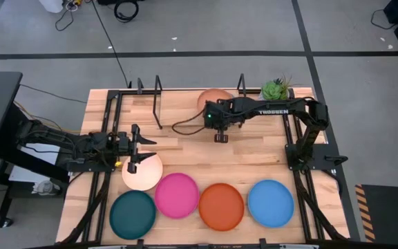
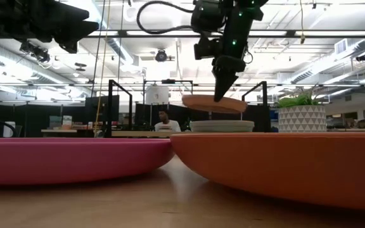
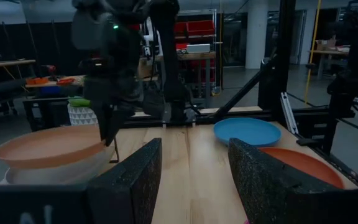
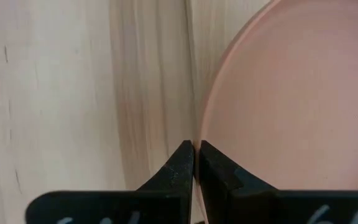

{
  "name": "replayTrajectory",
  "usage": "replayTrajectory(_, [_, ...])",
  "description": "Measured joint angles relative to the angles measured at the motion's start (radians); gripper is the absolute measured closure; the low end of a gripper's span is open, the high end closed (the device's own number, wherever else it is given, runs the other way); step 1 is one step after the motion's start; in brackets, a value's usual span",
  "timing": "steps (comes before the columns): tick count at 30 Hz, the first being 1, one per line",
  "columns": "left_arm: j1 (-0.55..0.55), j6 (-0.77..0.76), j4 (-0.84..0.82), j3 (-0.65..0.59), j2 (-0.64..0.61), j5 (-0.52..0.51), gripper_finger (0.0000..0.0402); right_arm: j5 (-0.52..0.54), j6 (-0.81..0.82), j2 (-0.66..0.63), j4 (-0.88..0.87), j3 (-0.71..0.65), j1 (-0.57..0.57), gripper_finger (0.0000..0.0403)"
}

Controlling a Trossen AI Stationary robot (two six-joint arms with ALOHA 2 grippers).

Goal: Place and stack plates onto a shelf
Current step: Stack the brown plate on top of the gray plate on the shelf

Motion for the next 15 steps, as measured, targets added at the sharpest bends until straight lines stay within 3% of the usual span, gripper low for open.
replayTrajectory(15, [0.0,0.007,0.0,0.0,0.0,0.0,0.0209,-0.023,-0.055,0.0,0.104,-0.131,-0.085,0.0378])
